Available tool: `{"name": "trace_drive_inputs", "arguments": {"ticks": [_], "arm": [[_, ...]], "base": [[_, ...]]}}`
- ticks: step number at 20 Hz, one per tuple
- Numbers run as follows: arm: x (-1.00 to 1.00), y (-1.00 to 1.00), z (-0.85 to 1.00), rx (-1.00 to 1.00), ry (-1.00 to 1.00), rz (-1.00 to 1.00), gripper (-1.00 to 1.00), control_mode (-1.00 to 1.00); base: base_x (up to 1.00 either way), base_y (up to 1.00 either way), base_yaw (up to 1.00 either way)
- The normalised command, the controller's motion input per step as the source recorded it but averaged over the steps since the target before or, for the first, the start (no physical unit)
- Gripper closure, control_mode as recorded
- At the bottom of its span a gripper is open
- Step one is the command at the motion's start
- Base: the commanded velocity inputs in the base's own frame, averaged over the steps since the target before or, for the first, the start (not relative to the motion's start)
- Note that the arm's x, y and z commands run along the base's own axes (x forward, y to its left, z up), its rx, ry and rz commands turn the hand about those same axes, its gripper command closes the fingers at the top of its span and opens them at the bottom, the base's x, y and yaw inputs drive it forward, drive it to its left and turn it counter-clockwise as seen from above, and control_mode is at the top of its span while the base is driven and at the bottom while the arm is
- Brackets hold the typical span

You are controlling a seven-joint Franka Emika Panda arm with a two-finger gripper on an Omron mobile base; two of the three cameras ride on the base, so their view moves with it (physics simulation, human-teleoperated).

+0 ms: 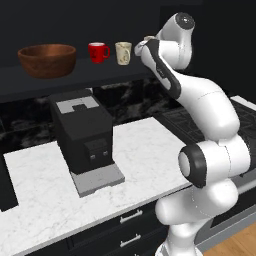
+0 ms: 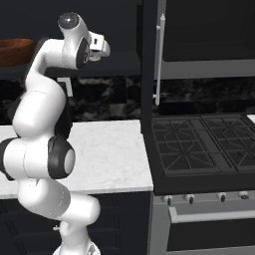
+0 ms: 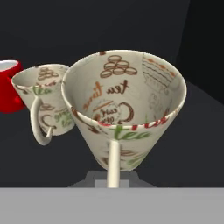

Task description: Gather all objects into one cabinet and sort the glasses and bowls to opposite sides.

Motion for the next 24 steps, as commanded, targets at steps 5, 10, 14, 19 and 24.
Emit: {"name": "trace_drive_inputs", "arguments": {"ticks": [5, 10, 14, 19, 24], "arm": [[0.05, 0.14, -0.28, -0.10, -0.11, 0.01, 1.00, -1.00], [0.46, -0.09, -0.01, -0.01, -0.02, 0.00, 1.00, -1.00], [0.70, -0.17, 0.00, 0.00, 0.01, 0.01, 1.00, -1.00], [0.28, -0.02, 0.14, 0.01, 0.18, 0.00, 1.00, -1.00], [0.07, 0.00, 0.05, 0.00, 0.17, 0.00, 1.00, -1.00]], "base": [[0.00, 0.00, 0.00], [0.00, 0.00, 0.00], [0.00, 0.00, 0.00], [0.00, 0.00, 0.00], [0.00, 0.00, 0.00]]}}
